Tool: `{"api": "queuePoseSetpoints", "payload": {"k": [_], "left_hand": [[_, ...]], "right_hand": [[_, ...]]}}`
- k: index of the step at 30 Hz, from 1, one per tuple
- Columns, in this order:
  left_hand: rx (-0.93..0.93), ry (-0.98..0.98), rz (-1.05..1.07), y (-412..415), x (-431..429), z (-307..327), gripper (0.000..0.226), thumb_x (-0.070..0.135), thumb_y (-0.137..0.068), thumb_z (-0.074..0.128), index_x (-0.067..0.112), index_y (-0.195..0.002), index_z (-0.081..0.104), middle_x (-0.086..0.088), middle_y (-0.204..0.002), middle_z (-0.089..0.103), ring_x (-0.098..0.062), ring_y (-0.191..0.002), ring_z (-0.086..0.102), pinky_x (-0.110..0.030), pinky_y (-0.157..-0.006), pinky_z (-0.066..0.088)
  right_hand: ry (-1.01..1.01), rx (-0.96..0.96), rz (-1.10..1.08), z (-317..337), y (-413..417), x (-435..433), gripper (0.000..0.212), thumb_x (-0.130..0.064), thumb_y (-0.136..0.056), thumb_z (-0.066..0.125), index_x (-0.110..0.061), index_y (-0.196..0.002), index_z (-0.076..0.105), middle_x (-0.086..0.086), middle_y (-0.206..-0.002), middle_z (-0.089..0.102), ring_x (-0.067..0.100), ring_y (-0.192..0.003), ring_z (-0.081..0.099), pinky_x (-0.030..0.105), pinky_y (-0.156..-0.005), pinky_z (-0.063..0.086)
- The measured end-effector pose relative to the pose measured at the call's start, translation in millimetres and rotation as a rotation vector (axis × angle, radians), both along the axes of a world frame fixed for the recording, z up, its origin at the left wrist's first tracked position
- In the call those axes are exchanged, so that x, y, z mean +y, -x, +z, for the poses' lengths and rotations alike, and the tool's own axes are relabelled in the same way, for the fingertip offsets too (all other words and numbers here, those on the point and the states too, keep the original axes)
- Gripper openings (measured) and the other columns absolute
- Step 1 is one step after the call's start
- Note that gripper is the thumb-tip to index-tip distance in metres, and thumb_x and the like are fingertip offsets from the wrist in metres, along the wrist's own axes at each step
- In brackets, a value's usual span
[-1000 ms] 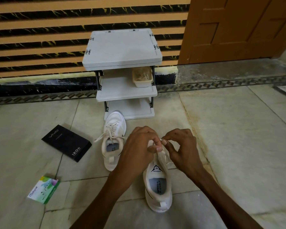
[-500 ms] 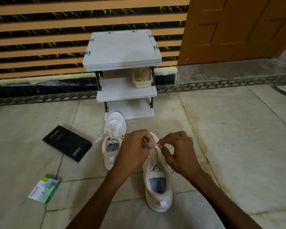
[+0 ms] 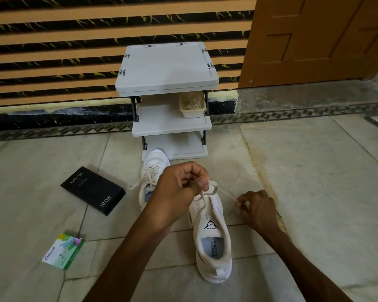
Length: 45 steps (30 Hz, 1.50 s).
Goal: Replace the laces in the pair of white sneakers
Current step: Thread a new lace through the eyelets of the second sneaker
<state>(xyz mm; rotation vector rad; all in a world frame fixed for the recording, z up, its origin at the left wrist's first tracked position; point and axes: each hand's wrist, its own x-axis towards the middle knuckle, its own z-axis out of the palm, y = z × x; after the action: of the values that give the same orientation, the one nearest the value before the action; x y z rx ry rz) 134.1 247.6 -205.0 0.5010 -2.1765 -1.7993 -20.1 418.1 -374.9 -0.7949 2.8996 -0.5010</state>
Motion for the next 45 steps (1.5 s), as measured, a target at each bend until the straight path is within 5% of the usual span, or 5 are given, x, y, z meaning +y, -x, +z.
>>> {"api": "queuePoseSetpoints", "payload": {"k": [10,19,24,34,45], "left_hand": [[0.275,-0.184,0.018,-5,5,33,0.005,0.015,-0.082,0.063,0.011,-0.083,0.063,0.005,-0.066,0.065,-0.006,-0.066,0.061,-0.015,-0.066,0.049],[-0.019,0.765,0.081,13,4,-12,0.021,0.008,-0.078,0.076,0.026,-0.077,0.067,0.014,-0.097,0.053,-0.005,-0.098,0.046,-0.012,-0.08,0.034],[-0.123,0.698,-0.045,22,11,-32,0.008,0.019,-0.077,0.078,0.021,-0.074,0.07,0.011,-0.096,0.065,-0.011,-0.096,0.054,-0.032,-0.088,0.04],[-0.16,0.366,0.051,18,8,-50,0.012,0.018,-0.081,0.075,0.026,-0.076,0.069,0.015,-0.094,0.071,0.0,-0.095,0.062,-0.027,-0.087,0.048],[-0.11,0.46,0.032,18,0,-51,0.012,0.017,-0.078,0.078,0.025,-0.072,0.071,0.013,-0.079,0.069,-0.005,-0.081,0.061,-0.025,-0.076,0.048]], "right_hand": [[0.035,-0.008,-0.046,-1,8,1,0.016,-0.031,-0.089,0.064,-0.027,-0.1,0.076,-0.006,-0.098,0.073,0.023,-0.095,0.055,0.034,-0.079,0.046],[0.376,-0.019,0.2,44,-14,-22,0.012,-0.013,-0.085,0.067,-0.024,-0.086,0.073,-0.008,-0.089,0.073,0.023,-0.089,0.058,0.039,-0.077,0.047],[0.444,0.047,0.338,82,-25,-36,0.006,-0.019,-0.086,0.068,-0.021,-0.09,0.073,-0.01,-0.09,0.071,0.016,-0.086,0.058,0.035,-0.075,0.047],[0.45,0.13,0.36,100,-37,-40,0.012,-0.005,-0.081,0.071,-0.015,-0.087,0.073,-0.005,-0.088,0.07,0.021,-0.086,0.056,0.039,-0.072,0.048],[0.321,0.181,0.417,104,-37,-40,0.014,-0.008,-0.081,0.07,-0.019,-0.09,0.073,-0.002,-0.092,0.068,0.024,-0.087,0.054,0.042,-0.069,0.048]]}}
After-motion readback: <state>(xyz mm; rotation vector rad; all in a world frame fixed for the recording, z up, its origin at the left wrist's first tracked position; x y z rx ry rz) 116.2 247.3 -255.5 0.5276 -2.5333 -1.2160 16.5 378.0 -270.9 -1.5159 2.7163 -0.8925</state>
